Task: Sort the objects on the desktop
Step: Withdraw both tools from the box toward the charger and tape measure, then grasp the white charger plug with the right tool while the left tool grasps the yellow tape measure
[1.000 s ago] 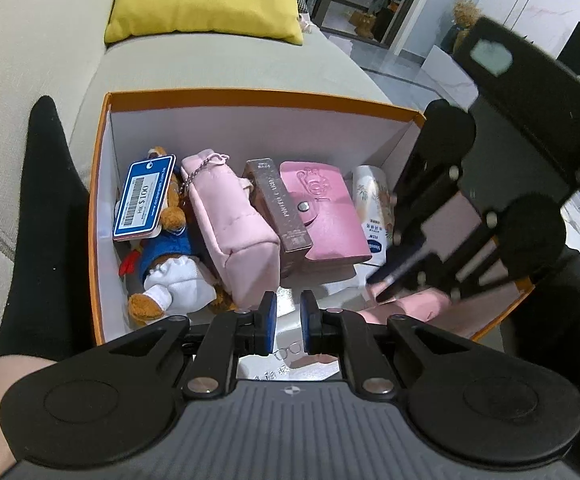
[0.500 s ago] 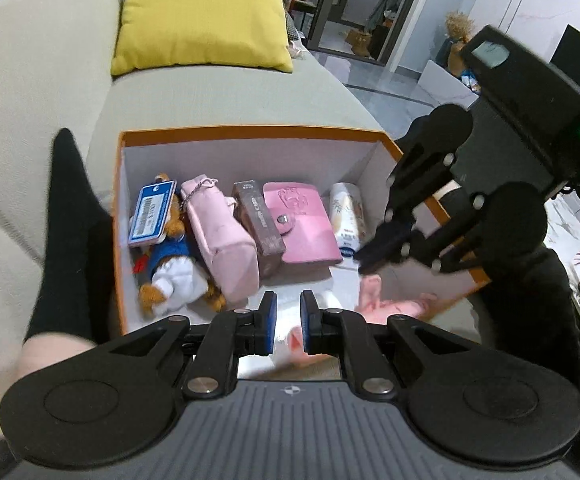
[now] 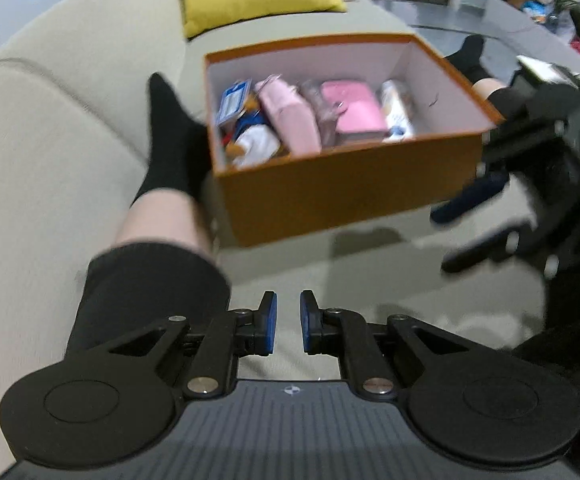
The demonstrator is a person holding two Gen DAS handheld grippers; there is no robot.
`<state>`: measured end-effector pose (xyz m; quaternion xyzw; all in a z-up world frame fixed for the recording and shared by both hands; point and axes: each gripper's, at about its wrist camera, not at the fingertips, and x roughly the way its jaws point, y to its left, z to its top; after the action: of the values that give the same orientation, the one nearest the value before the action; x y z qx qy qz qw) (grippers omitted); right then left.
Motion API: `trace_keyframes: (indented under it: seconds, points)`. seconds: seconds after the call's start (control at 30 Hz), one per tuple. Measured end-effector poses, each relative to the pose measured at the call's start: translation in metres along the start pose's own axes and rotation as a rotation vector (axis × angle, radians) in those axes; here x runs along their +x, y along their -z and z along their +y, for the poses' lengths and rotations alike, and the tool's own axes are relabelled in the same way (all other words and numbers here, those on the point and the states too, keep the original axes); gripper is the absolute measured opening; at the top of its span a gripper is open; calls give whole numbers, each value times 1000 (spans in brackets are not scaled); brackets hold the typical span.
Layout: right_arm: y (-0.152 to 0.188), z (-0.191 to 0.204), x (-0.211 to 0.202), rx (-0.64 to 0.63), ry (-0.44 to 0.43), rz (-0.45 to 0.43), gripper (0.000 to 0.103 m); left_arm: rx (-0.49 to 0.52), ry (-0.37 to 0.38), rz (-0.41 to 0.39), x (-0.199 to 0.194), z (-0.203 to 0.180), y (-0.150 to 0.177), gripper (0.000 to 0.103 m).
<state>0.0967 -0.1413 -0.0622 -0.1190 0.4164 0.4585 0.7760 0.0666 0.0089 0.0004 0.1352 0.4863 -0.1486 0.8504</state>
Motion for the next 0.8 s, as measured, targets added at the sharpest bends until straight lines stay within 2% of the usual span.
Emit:
trace_keyframes:
  seconds: [0.13, 0.23, 0.3, 0.47, 0.8]
  points:
    - [14, 10, 39, 196, -85, 20, 41, -44, -34, -13, -4, -9, 23, 13]
    - [20, 16, 65, 286, -66, 39, 42, -63, -53, -30, -7, -16, 36, 13]
    - [24, 20, 78, 303, -39, 53, 42, -75, -64, -49, -8, -18, 42, 13]
    - [30, 29, 95, 362, -50, 75, 47, -172, -40, -98, -13, -14, 55, 17]
    - [33, 49, 123, 315, 1, 132, 47, -226, -20, -131, -16, -11, 63, 17]
